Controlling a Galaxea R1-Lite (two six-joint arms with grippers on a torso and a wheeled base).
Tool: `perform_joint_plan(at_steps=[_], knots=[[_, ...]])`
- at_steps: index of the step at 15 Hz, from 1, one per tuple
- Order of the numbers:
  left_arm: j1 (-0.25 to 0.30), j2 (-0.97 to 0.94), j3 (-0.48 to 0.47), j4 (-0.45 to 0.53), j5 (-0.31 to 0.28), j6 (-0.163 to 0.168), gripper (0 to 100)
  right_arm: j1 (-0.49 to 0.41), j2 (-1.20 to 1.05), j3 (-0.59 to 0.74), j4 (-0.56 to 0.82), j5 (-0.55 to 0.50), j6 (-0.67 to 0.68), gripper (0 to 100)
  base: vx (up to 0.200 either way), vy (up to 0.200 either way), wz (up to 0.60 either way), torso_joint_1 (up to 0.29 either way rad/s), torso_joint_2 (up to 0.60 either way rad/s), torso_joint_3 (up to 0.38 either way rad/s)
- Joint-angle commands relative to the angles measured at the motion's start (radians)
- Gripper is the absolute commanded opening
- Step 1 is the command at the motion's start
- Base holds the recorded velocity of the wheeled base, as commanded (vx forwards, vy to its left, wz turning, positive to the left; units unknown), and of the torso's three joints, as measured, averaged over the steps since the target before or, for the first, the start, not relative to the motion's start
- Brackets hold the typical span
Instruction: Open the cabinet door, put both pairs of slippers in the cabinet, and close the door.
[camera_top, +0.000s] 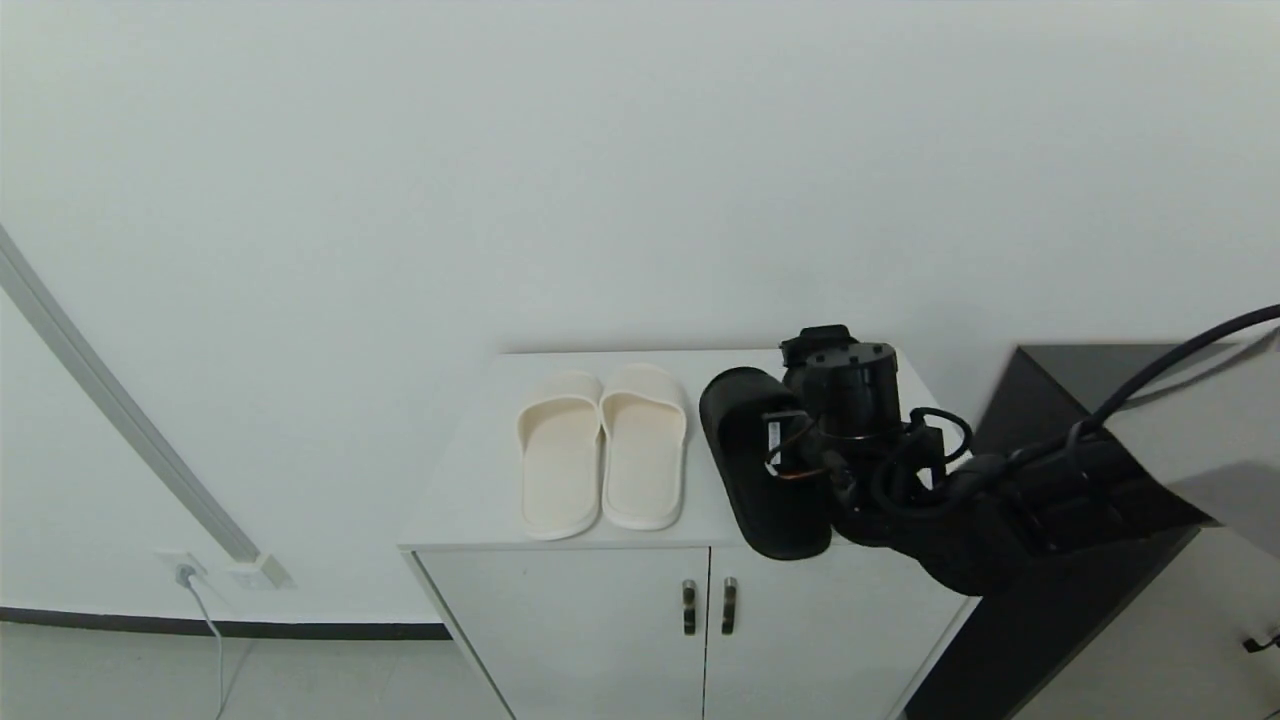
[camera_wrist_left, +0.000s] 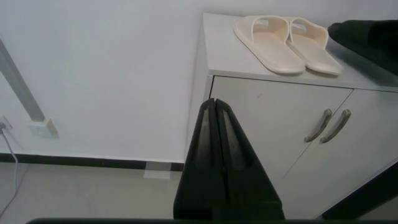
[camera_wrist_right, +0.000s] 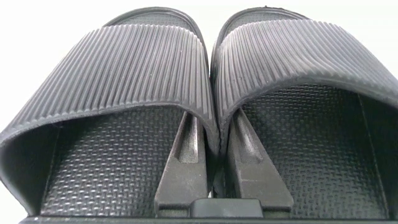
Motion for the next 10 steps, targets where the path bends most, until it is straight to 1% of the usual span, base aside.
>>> perform_joint_plan(at_steps=[1,2,3,4,6,7,9,10], knots=[[0.0,0.001,0.0,0.0,0.001,0.0,0,0.033,-0.167,0.143,-0.005,0.066,-0.01,0,0.0,0.0,0.0,0.0,0.0,0.0],[0.0,0.001,0.0,0.0,0.001,0.0,0,0.037,-0.189,0.168,-0.011,0.084,-0.012,0,0.0,0.0,0.0,0.0,0.0,0.0],[0.0,0.001,0.0,0.0,0.001,0.0,0,0.054,-0.269,0.256,-0.033,0.185,-0.019,0,0.0,0.0,0.0,0.0,0.0,0.0],[0.0,0.001,0.0,0.0,0.001,0.0,0,0.059,-0.327,0.316,-0.034,0.268,-0.032,0,0.0,0.0,0.0,0.0,0.0,0.0],[0.0,0.001,0.0,0.0,-0.001,0.0,0,0.059,-0.437,0.424,-0.033,0.428,-0.035,0,0.0,0.0,0.0,0.0,0.0,0.0],[0.0,0.001,0.0,0.0,-0.001,0.001,0,0.057,-0.474,0.456,-0.025,0.501,-0.035,0,0.0,0.0,0.0,0.0,0.0,0.0],[0.0,0.001,0.0,0.0,0.001,0.0,0,0.059,-0.502,0.477,-0.014,0.556,-0.038,0,0.0,0.0,0.0,0.0,0.0,0.0],[0.0,0.001,0.0,0.0,0.001,0.0,0,0.059,-0.508,0.499,-0.007,0.618,-0.05,0,0.0,0.0,0.0,0.0,0.0,0.0]])
